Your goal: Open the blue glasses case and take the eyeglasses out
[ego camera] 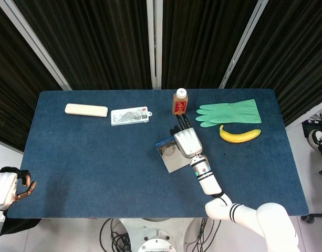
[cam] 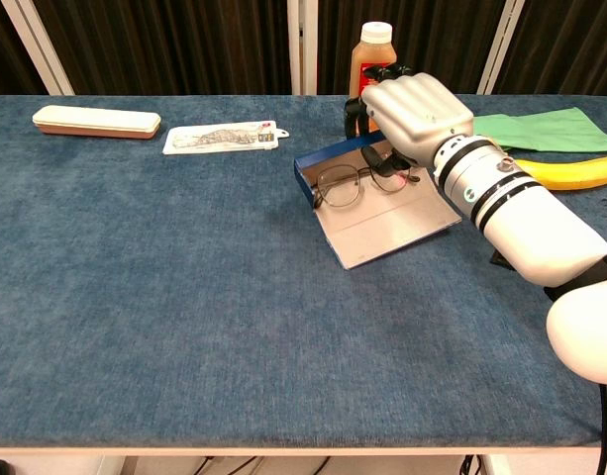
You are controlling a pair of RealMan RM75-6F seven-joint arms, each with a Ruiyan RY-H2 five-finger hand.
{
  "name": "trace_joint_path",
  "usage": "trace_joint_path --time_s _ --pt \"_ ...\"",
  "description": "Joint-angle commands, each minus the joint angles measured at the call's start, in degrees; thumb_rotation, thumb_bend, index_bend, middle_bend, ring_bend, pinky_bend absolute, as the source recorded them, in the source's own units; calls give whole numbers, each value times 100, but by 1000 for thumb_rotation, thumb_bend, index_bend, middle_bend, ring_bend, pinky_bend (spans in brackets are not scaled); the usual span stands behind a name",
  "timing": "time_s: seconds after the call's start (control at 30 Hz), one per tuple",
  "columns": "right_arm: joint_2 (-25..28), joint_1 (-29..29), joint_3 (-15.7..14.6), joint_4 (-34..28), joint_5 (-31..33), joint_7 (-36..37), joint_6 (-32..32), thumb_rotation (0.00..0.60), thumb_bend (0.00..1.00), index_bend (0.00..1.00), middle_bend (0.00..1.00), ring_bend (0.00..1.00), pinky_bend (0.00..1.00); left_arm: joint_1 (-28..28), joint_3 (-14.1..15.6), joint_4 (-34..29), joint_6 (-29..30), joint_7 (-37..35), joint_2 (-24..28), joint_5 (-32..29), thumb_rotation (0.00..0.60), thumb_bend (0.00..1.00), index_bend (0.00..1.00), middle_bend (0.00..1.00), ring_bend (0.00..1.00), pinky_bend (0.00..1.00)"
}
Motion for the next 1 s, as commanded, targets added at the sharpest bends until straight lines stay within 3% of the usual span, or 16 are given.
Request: trace_joint_path --time_s 0.03,0.23,0.47,0.53,0.67,0.77,1.0 --pt "-52 -113 -36 9 -239 -41 469 600 418 664 415 20 0 -6 0 2 -12 4 4 -2 600 328 698 680 489 379" --pt "-11 -196 132 -101 -94 -64 359 600 380 673 422 20 0 -2 2 -3 -4 9 4 3 600 327 698 680 489 379" --pt "338 10 412 -534 588 -309 -910 600 420 649 415 18 0 -2 -4 -13 -5 48 -5 -15 600 327 698 680 489 379" --pt "390 46 484 -652 768 -446 -1083 600 378 576 394 11 0 -1 -4 -9 -3 40 -5 -14 600 327 698 680 489 378" --pt "566 33 491 -955 940 -704 -1195 600 287 267 310 0 0 -5 -4 -3 -12 21 -2 -16 600 327 698 680 489 379" --pt "834 -47 498 -1401 1048 -784 -1211 600 244 137 263 0 0 -7 -1 -2 -16 12 3 -10 600 327 698 680 489 379" --pt "1693 -363 204 -2760 671 -698 -954 600 222 111 229 0 0 -4 0 -9 -12 30 1 -11 600 327 698 680 489 379"
